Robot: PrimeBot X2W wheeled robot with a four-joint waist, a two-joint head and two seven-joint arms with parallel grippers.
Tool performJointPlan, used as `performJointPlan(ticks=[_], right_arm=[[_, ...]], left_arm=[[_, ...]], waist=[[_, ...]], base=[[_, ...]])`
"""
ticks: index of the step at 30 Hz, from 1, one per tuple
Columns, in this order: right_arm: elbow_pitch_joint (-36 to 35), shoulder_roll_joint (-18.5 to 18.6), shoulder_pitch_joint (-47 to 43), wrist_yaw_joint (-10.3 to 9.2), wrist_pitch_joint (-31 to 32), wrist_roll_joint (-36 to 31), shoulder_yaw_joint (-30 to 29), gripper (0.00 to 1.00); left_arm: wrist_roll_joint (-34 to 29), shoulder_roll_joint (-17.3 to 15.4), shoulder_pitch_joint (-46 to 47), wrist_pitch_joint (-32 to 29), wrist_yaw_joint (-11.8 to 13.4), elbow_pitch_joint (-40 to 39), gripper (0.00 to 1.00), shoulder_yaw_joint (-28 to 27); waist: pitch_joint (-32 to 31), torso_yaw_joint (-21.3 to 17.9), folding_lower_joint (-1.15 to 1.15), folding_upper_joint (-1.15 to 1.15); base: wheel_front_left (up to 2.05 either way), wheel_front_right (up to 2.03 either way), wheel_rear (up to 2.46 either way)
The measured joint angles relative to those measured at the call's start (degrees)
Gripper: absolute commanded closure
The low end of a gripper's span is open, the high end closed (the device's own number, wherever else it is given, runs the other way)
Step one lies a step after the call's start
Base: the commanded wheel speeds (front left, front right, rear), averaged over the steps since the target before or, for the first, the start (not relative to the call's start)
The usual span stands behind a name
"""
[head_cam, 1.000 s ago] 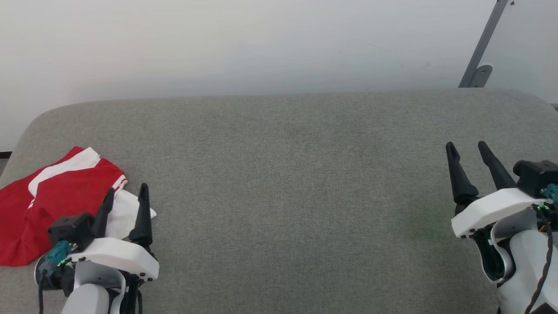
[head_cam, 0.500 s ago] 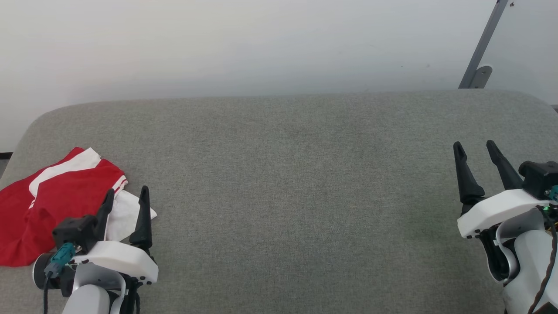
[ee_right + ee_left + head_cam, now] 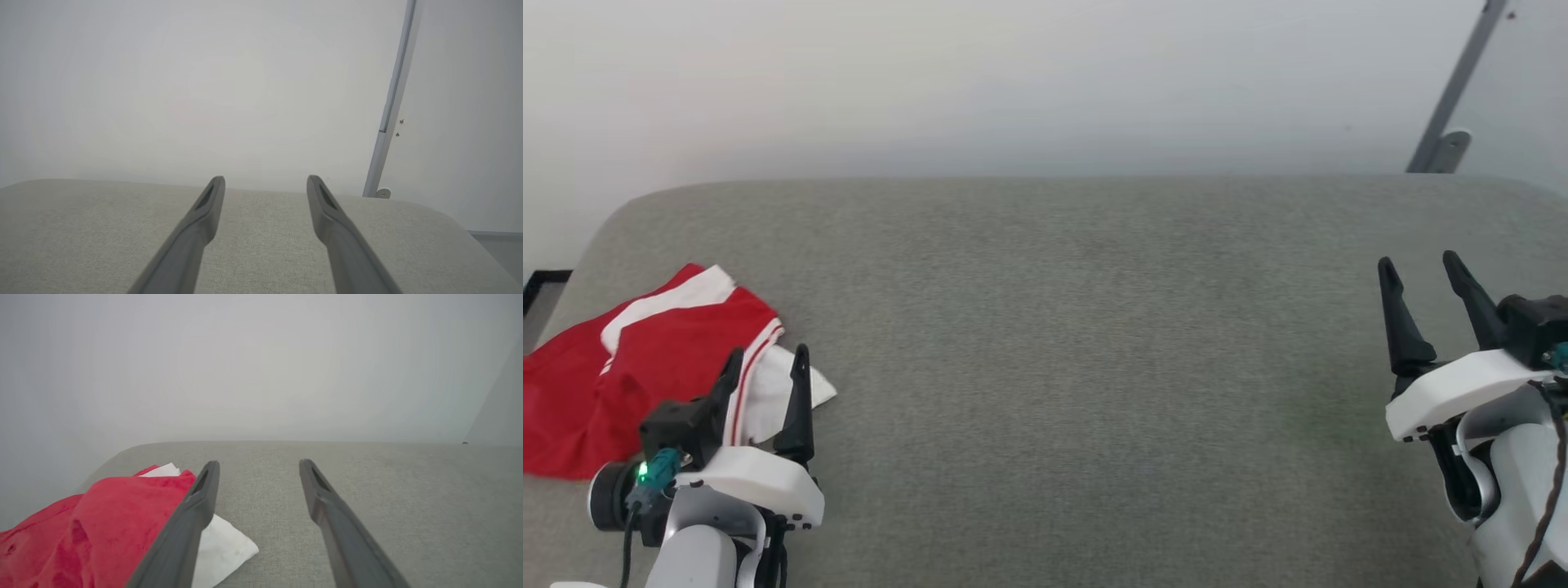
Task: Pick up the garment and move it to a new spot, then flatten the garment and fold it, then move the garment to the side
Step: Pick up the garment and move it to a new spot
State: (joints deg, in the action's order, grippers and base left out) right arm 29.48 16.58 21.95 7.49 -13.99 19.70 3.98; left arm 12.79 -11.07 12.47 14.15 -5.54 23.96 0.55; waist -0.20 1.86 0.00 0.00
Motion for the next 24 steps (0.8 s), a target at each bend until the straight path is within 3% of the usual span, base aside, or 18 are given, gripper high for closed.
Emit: performJointPlan(ticks=[11, 24], right_arm=[[-1.7, -2.7, -0.4, 0.00, -1.0, -3.0, 4.7, 0.00], [-2.9, -6.1, -2.1, 0.01, -1.0, -2.0, 9.0, 0.00]], left_arm=[[-3.7, 0.9, -2.2, 0.8, 1.6, 0.6, 0.00, -3.2], [-3.9, 4.3, -9.4, 0.8, 3.9, -5.1, 0.00, -7.9]], waist=[[0.3, 7.2, 0.00, 0.00], [0.7, 20.5, 0.00, 0.00]], base=[[0.00, 0.00, 0.00], [0.00, 0.00, 0.00]])
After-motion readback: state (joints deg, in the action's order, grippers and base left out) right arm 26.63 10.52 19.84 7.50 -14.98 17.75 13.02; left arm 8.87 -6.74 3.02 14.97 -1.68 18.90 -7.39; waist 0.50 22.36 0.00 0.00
